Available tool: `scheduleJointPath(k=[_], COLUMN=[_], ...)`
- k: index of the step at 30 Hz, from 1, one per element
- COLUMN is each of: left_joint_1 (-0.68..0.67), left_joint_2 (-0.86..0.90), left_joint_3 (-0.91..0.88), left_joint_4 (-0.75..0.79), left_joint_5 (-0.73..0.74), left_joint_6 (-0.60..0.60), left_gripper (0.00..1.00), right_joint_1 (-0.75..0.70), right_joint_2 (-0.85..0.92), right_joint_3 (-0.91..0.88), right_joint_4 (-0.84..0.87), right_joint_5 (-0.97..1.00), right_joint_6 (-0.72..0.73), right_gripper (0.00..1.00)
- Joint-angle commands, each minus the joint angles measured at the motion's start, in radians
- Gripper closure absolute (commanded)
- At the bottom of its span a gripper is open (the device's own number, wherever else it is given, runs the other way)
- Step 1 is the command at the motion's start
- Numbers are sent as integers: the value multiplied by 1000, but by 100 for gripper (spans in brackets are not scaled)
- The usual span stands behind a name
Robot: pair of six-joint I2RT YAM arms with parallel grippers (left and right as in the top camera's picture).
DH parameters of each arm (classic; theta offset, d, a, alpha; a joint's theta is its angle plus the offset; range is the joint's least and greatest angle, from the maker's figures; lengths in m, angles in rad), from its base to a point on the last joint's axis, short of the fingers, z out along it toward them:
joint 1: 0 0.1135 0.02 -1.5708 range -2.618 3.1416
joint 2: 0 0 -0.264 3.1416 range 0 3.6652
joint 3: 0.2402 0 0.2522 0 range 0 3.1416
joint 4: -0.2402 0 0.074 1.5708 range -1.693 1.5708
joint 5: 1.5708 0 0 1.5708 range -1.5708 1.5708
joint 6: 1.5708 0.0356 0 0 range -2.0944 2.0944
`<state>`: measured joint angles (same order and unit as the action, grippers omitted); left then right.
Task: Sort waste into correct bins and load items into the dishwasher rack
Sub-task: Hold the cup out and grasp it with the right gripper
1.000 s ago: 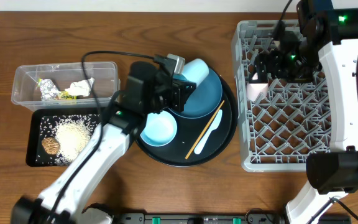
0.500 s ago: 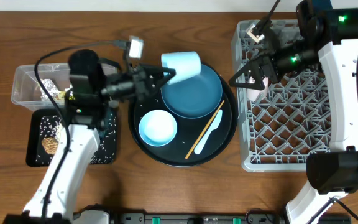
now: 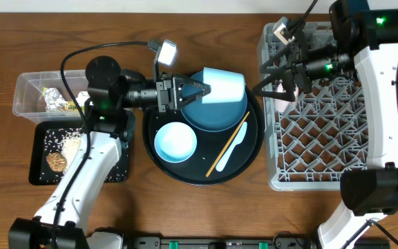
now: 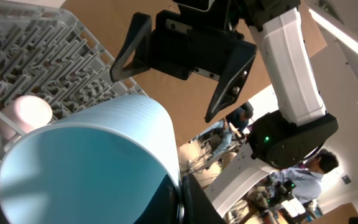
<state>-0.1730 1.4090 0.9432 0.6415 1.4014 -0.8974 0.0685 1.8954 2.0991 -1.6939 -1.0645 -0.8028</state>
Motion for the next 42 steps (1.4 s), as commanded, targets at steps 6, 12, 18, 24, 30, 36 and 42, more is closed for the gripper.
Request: scheduleJointPath(k=[6,12,18,24,30,36,42], left_joint_1=[-10,-10,-10,-10,-10,-10,-10], left_joint_2=[9,9,9,9,9,9,9], left_joint_3=[12,12,12,12,12,12,12], left_joint_4=[194,259,259,259,259,259,259], left_joint_5=[-52,-59,-59,-50,-48,-48,-48], left_joint_6=[-142,-201,-205,-205,-205,-205,-205], left_gripper=[94,94,94,94,94,94,94], right_joint_1=[24,52,90,125,151,159,159], right_joint_2=[-8,-8,-8,-7,-5,-4,-4], right_joint_3=[11,4,-19,-27,-27,-27,-27], right_joint_4=[0,8,57,90,120,127,127], right_joint_5=[-63,-79,-96,-97,-100,-98,-92], right_joint_6=[-84,-113,-115,-115,-114,-114,-111], right_gripper=[7,7,8,9,14,23,41])
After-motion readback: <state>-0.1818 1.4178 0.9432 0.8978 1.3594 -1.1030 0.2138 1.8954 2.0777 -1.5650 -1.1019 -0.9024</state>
